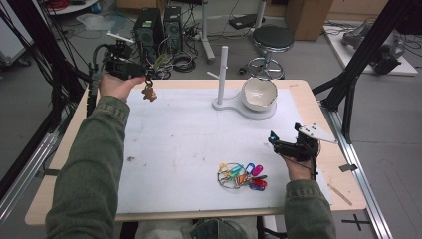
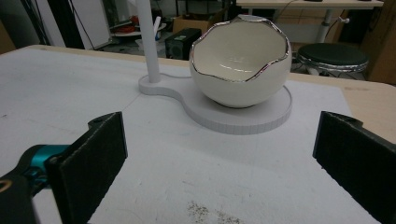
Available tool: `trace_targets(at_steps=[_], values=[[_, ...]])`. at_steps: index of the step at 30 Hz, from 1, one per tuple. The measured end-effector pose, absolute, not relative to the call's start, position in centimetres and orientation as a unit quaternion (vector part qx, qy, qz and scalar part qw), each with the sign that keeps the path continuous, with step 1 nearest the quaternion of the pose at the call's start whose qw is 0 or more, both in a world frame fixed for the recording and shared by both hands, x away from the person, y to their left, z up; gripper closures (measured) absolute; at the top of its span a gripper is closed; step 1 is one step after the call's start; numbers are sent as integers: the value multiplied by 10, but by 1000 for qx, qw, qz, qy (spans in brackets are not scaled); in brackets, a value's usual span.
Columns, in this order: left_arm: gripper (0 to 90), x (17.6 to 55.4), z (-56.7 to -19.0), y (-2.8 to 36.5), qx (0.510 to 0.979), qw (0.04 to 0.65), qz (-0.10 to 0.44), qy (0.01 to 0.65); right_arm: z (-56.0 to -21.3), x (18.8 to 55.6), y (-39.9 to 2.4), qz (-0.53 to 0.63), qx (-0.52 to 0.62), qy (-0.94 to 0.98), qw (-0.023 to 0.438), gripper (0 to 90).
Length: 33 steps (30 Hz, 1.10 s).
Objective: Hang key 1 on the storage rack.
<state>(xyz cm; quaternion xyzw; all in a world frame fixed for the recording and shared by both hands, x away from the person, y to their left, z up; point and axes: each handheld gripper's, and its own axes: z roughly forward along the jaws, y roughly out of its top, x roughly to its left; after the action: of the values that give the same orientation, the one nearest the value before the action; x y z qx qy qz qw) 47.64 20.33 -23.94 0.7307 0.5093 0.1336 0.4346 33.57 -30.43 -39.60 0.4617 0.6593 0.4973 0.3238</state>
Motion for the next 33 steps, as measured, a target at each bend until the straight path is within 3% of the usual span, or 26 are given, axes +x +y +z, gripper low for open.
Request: trace_targets(at_steps=[33], values=[[724, 513, -275, 133, 752, 444, 84, 480, -398, 335, -306, 496, 464, 660, 321, 19]])
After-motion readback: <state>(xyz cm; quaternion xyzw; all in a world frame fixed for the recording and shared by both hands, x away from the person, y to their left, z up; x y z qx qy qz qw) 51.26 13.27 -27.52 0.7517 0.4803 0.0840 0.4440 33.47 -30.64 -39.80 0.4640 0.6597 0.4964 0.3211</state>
